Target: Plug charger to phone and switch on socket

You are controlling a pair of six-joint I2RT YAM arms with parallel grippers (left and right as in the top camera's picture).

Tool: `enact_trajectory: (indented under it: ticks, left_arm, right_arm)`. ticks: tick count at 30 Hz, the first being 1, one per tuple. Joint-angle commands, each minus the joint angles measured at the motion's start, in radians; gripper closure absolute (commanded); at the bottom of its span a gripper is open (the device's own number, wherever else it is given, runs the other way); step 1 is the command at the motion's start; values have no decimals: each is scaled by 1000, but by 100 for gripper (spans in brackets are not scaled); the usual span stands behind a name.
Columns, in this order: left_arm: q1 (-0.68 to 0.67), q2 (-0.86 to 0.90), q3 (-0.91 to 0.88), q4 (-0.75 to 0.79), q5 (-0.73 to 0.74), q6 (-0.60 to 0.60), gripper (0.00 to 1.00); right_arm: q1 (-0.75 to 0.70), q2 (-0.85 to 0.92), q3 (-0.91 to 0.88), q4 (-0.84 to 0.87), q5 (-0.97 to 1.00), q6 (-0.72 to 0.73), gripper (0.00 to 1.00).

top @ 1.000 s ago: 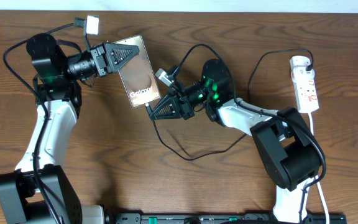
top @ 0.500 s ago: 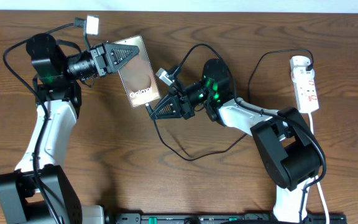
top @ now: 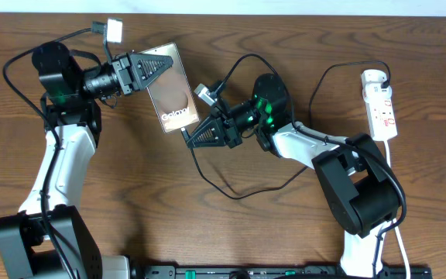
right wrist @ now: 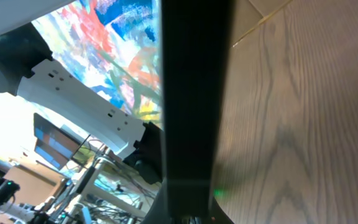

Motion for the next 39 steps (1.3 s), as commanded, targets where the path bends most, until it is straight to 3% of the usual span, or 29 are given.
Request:
enact_trajectory:
  ticks: [1, 39]
  left_arm:
    - [-5, 0, 3, 13, 27, 3, 93]
    - [-54, 0, 3, 28, -155, 10, 93]
  right_arm:
    - [-15, -8, 8, 35, 82, 35, 99]
    - [-63, -8, 8, 77, 131, 88, 99]
